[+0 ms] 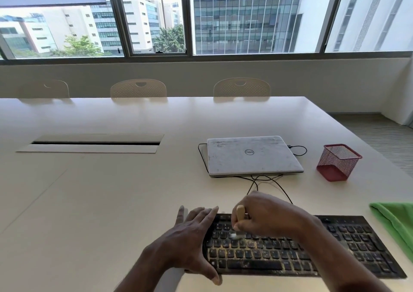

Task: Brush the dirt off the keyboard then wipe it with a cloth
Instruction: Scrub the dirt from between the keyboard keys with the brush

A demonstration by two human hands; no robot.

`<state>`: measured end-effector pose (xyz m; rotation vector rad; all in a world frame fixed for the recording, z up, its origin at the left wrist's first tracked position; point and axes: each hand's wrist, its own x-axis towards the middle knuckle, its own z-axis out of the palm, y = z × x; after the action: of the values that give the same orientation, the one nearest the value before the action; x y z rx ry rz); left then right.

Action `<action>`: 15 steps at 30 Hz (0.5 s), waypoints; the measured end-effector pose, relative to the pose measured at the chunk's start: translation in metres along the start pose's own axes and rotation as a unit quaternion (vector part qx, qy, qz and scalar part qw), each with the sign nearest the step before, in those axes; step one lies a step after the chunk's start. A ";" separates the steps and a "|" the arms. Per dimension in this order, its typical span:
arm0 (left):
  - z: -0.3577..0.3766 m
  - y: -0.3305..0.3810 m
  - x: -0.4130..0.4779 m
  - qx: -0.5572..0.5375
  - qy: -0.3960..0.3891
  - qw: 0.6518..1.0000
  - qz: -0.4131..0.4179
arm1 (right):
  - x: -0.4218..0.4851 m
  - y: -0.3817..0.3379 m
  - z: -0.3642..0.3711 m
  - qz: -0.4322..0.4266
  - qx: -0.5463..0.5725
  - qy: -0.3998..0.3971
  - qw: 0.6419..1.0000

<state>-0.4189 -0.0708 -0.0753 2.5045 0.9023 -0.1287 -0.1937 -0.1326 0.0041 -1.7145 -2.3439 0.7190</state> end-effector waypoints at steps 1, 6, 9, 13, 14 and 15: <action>0.000 0.002 0.001 0.005 0.002 1.000 0.002 | -0.002 0.003 -0.001 0.008 -0.002 0.003 1.000; 0.003 0.005 0.004 0.024 0.013 1.000 0.011 | 0.001 0.001 -0.002 0.021 -0.003 0.112 0.994; 0.003 0.008 0.006 0.031 0.011 0.999 0.014 | 0.002 -0.002 0.008 0.034 -0.004 0.140 0.990; 0.001 0.011 0.006 0.032 0.010 0.999 0.013 | -0.003 -0.008 0.015 0.028 0.029 0.104 0.994; 0.001 0.011 0.006 0.033 0.008 0.999 0.012 | -0.004 -0.008 0.014 0.032 0.037 0.108 0.993; 0.001 0.012 0.005 0.034 0.005 0.999 0.011 | -0.004 -0.008 0.013 0.038 0.042 0.120 0.991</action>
<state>-0.4072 -0.0764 -0.0723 2.5798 0.8892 -0.1427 -0.2041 -0.1421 -0.0030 -1.7541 -2.0696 0.5787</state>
